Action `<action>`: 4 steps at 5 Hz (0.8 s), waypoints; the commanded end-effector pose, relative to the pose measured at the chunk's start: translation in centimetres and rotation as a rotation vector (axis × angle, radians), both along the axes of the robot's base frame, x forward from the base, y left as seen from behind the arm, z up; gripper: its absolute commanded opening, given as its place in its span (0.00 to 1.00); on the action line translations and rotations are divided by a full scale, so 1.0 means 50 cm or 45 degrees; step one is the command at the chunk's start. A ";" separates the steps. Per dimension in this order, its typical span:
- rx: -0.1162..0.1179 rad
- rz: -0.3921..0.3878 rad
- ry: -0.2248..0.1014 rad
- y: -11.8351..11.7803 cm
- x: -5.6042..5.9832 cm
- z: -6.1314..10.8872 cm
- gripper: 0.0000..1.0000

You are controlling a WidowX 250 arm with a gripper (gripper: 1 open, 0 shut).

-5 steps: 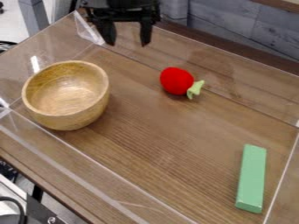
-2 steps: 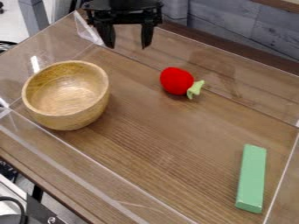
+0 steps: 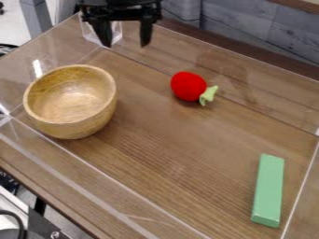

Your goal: Move the red fruit to the right

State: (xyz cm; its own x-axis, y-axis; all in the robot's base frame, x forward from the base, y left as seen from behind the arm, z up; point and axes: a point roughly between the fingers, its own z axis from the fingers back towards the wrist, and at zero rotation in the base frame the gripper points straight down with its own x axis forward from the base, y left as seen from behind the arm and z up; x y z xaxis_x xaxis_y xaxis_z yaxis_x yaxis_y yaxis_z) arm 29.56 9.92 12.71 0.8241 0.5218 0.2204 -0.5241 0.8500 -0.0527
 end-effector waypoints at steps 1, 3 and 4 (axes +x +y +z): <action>0.012 -0.037 -0.048 -0.010 0.003 0.024 1.00; -0.043 0.015 -0.008 -0.074 0.037 -0.007 1.00; -0.070 0.078 0.003 -0.101 0.068 -0.030 0.00</action>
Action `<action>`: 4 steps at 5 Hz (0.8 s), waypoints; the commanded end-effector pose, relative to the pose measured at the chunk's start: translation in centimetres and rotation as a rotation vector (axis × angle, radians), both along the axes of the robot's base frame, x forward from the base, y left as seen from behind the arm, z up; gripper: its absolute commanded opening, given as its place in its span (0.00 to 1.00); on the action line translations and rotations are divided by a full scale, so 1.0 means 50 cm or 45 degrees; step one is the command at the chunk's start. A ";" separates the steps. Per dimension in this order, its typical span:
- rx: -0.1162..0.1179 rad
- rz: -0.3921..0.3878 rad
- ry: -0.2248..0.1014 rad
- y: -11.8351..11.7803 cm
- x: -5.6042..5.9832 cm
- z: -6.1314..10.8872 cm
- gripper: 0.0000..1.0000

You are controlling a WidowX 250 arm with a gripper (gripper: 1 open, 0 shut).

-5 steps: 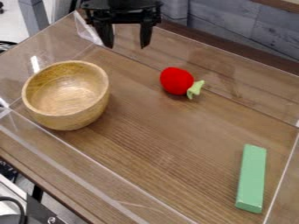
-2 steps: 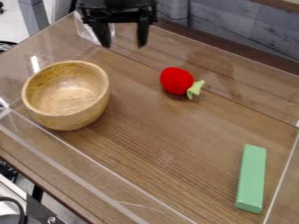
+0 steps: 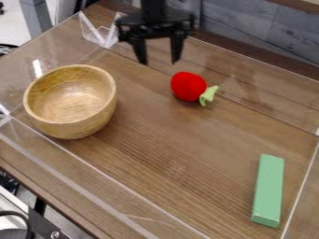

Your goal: Move the red fruit to the right

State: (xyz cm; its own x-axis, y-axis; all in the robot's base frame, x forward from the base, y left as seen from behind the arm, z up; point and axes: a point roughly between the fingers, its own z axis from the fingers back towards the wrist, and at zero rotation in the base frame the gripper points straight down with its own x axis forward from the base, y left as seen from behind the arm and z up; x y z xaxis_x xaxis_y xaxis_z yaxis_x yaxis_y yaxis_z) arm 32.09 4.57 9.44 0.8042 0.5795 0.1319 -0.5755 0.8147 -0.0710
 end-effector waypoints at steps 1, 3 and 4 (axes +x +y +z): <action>0.002 0.032 -0.058 0.009 0.041 -0.001 0.00; 0.008 0.116 -0.024 0.021 0.073 -0.050 0.00; 0.013 0.208 -0.008 0.021 0.085 -0.059 0.00</action>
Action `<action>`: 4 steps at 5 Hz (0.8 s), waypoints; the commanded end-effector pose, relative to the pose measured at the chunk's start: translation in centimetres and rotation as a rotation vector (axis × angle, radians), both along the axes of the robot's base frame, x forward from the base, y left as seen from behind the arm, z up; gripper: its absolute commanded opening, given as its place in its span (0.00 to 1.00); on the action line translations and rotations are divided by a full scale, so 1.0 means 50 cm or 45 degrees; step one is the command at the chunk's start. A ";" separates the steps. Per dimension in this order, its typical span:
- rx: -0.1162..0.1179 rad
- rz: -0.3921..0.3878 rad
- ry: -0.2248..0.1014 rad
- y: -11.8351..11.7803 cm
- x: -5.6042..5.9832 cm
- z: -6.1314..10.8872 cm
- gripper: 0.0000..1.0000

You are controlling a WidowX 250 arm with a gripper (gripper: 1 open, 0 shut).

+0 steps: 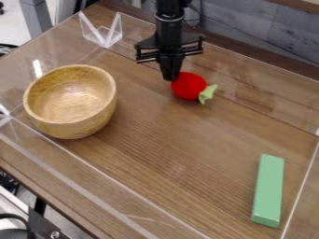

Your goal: Move the red fruit to the right

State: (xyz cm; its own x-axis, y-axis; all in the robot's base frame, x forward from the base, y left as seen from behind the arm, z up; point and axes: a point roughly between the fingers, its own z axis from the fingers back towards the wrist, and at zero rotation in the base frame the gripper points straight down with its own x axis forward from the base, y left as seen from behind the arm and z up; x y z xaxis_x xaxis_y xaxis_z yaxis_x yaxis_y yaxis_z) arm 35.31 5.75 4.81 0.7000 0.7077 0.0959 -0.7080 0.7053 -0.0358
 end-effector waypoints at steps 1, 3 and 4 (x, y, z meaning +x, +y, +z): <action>0.022 0.088 -0.056 0.001 0.025 0.042 0.00; 0.031 0.275 -0.021 0.004 0.033 0.044 0.00; 0.034 0.355 -0.003 0.002 0.037 0.041 0.00</action>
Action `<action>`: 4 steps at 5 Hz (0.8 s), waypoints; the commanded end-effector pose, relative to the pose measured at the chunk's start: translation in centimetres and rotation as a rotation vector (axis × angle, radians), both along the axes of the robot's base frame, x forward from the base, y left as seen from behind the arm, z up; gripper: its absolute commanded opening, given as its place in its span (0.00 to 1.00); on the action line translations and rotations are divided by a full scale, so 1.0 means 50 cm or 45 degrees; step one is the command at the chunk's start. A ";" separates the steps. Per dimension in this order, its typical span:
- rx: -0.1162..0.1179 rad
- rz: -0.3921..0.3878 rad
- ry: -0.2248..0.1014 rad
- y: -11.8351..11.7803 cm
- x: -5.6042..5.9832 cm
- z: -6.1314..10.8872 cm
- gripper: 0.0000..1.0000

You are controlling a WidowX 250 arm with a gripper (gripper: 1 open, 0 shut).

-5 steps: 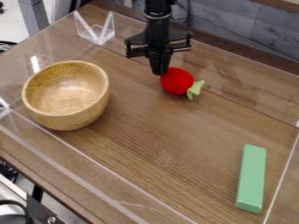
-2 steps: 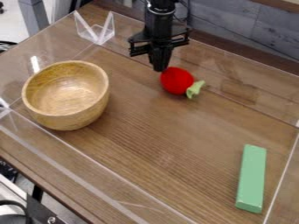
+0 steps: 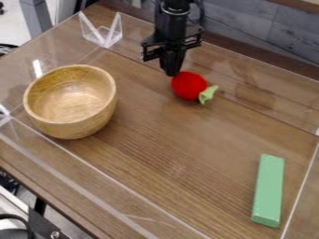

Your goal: Move the red fruit to the right

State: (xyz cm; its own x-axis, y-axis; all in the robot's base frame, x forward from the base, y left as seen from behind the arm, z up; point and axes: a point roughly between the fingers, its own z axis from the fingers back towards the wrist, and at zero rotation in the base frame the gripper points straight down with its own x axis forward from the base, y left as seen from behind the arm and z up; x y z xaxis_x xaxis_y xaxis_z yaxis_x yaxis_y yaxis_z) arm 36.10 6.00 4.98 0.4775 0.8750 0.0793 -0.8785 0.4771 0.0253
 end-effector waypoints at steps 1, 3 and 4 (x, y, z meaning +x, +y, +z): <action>0.022 -0.035 -0.066 0.005 0.034 0.015 0.00; 0.021 -0.070 -0.036 0.012 0.028 -0.007 0.00; 0.010 -0.072 -0.009 0.013 0.024 -0.008 1.00</action>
